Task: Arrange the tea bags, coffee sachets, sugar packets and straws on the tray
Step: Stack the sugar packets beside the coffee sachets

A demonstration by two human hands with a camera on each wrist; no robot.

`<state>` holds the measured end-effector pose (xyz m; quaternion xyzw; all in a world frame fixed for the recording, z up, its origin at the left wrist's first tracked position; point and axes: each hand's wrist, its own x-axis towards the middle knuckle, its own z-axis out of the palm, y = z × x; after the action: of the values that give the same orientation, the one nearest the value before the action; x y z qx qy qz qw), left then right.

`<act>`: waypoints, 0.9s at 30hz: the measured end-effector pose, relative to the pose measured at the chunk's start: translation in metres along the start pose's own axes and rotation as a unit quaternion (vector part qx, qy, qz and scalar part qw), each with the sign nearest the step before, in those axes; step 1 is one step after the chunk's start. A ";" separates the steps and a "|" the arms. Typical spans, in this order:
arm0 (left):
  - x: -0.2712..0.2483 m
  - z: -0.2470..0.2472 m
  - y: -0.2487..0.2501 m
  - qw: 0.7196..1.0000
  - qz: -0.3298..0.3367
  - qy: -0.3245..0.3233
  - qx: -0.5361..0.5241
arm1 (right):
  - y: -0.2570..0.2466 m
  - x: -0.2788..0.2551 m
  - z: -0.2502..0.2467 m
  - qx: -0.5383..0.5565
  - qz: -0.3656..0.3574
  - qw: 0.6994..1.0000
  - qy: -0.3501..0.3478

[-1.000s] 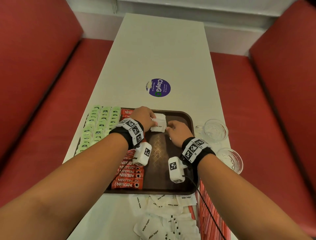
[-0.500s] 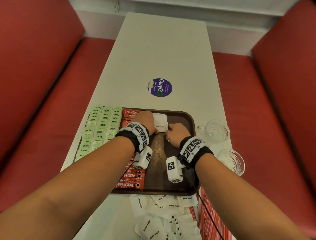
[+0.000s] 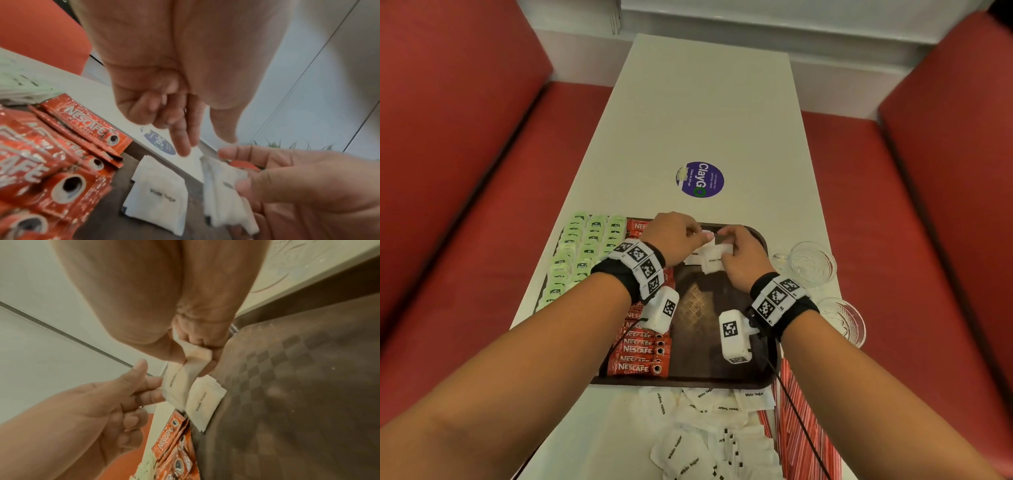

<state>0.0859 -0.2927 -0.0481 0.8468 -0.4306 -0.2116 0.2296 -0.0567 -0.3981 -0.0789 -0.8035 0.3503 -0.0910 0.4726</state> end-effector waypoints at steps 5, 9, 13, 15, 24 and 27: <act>-0.011 -0.001 -0.001 0.998 0.034 -0.052 0.006 | 0.000 -0.002 0.001 0.047 -0.028 0.998 0.027; -0.009 0.002 -0.008 0.999 0.013 -0.043 -0.025 | 0.000 -0.003 0.005 0.039 -0.009 0.998 0.040; 0.000 0.006 -0.012 0.998 -0.009 -0.060 0.020 | 0.009 0.000 0.008 -0.061 0.053 0.996 0.029; 0.006 0.011 -0.013 0.995 -0.024 -0.083 0.056 | 0.013 0.003 0.009 -0.157 0.079 0.984 -0.014; 0.020 0.022 -0.016 0.989 -0.070 -0.032 0.127 | 0.006 0.010 0.015 -0.266 0.081 0.955 -0.105; 0.016 0.029 -0.017 0.983 -0.062 -0.069 0.156 | 0.004 0.012 0.016 -0.267 0.080 0.954 -0.114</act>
<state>0.0889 -0.3028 -0.0837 0.8806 -0.4201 -0.2135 0.0504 -0.0424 -0.3959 -0.0934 -0.8746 0.3686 0.1362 0.2838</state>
